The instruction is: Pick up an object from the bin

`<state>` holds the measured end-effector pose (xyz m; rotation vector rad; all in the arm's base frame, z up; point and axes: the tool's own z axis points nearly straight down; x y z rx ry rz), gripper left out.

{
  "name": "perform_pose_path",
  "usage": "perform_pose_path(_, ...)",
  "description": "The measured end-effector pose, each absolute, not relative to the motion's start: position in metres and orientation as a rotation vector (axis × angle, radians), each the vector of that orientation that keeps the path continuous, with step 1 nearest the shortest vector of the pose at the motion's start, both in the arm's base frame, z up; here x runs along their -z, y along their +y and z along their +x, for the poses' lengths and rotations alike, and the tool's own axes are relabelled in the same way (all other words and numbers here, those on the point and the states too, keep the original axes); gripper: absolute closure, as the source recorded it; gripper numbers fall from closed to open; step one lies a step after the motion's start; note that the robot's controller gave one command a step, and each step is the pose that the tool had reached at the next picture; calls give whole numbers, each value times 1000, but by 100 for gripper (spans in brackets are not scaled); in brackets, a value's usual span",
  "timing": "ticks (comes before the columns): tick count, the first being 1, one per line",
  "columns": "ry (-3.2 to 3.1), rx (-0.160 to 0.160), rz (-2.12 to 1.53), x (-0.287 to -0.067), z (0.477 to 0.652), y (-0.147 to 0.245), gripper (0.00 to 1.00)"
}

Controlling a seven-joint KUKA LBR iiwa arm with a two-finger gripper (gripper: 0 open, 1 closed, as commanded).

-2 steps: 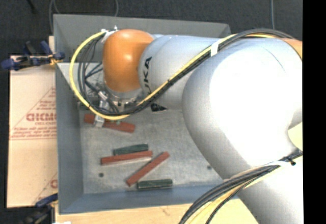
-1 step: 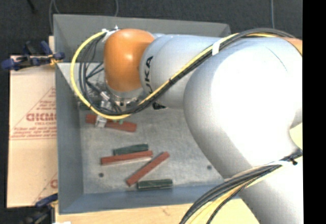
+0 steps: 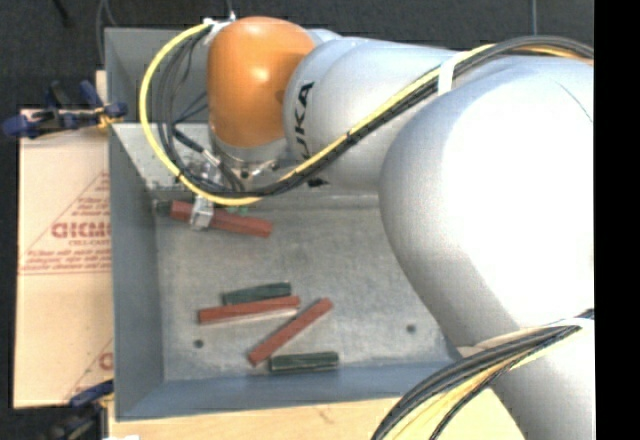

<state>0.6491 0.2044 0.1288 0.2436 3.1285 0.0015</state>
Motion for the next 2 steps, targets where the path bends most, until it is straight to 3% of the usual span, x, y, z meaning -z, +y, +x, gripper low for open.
perform_pose_path(1, 3129, -2, 245, -129, 649, 205, 100)
perform_pose_path(2, 3128, -3, 257, -204, 647, 208, 100)
